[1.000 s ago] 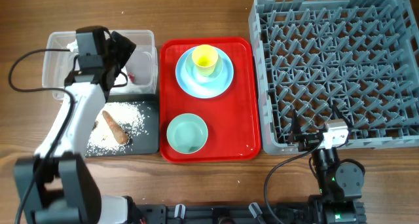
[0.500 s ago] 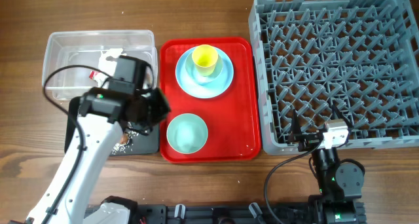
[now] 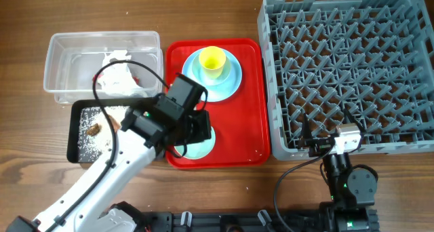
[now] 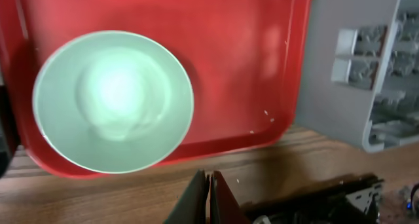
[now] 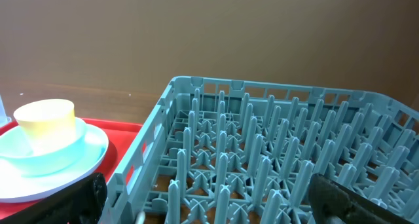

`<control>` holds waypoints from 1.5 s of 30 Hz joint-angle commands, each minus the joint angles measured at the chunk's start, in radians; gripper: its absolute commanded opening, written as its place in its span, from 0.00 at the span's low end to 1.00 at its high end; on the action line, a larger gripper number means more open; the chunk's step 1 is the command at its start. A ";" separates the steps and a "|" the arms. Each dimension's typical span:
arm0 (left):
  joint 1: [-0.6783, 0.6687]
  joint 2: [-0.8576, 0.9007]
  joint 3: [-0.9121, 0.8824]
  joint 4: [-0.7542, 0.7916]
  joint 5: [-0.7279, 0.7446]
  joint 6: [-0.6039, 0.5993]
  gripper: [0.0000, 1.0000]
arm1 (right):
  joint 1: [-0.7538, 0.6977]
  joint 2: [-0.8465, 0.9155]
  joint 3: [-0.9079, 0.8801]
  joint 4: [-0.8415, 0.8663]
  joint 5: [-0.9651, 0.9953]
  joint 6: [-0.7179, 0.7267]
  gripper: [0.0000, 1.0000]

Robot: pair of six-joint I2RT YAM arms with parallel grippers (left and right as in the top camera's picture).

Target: Sort waste into correct bins and load items into the dishwasher rack

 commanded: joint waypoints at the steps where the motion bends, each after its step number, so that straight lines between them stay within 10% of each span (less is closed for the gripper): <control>1: -0.057 -0.006 -0.006 0.001 -0.010 0.013 0.04 | -0.002 -0.005 -0.001 0.003 0.006 -0.005 1.00; 6: -0.081 -0.006 -0.006 0.027 -0.010 0.012 0.06 | -0.002 -0.005 -0.001 0.002 -0.011 0.009 1.00; 11: -0.081 -0.006 -0.006 0.043 -0.010 0.013 0.07 | -0.002 -0.002 -0.001 0.019 -0.195 0.634 1.00; 15: -0.081 -0.006 -0.006 0.055 -0.010 0.013 0.09 | -0.002 0.028 0.034 -0.040 -0.349 0.839 1.00; 22: -0.081 -0.006 -0.006 0.085 -0.010 0.012 0.09 | -0.002 0.254 0.413 -0.303 -0.436 0.727 1.00; 29: -0.080 -0.006 -0.006 0.126 -0.010 0.012 0.17 | -0.002 0.918 1.166 -1.100 -0.227 0.490 1.00; 41: 0.169 0.000 -0.006 0.341 -0.043 -0.051 0.04 | 0.142 1.437 1.255 -0.986 -0.453 0.481 1.00; 45: 0.295 0.073 0.016 0.435 0.075 -0.053 0.04 | 0.278 1.448 1.255 -0.959 -0.101 0.522 1.00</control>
